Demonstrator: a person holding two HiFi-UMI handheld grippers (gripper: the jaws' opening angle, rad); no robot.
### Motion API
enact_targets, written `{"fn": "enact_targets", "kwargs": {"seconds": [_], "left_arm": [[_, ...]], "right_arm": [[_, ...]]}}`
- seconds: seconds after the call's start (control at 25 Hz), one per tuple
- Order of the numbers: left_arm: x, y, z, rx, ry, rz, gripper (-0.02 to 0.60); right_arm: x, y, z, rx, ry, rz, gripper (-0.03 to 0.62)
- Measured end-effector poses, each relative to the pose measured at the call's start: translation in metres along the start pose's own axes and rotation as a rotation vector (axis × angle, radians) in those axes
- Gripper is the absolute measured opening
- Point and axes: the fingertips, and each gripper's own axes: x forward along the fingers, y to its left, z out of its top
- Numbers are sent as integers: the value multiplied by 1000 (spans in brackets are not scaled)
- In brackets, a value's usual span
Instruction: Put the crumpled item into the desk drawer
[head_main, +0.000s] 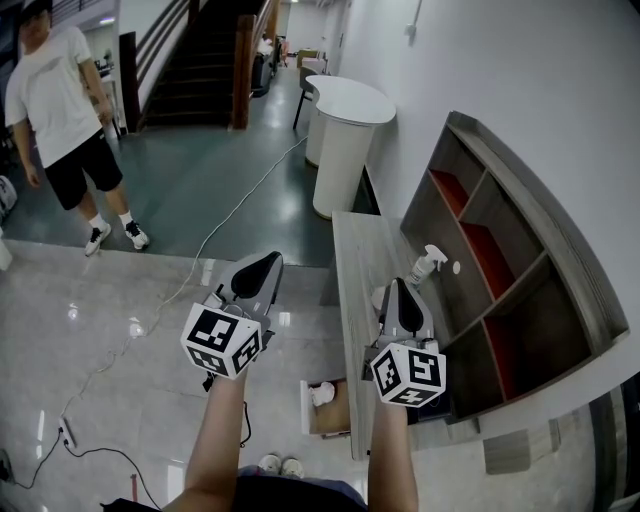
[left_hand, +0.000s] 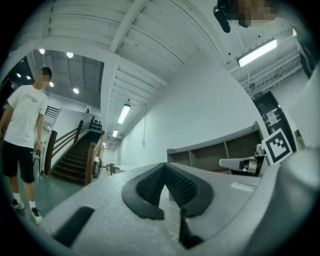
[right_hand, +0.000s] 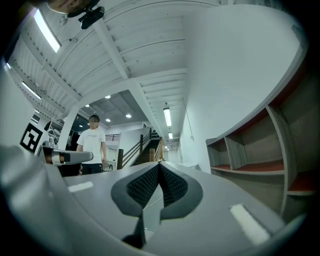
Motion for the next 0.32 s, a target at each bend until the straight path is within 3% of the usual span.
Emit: {"fn": "enact_targets", "kwargs": {"seconds": [0.32], "left_arm": [[-4, 0, -4, -4, 7, 2, 3]], "right_arm": [[-2, 3, -4, 0, 8, 6, 9]]}}
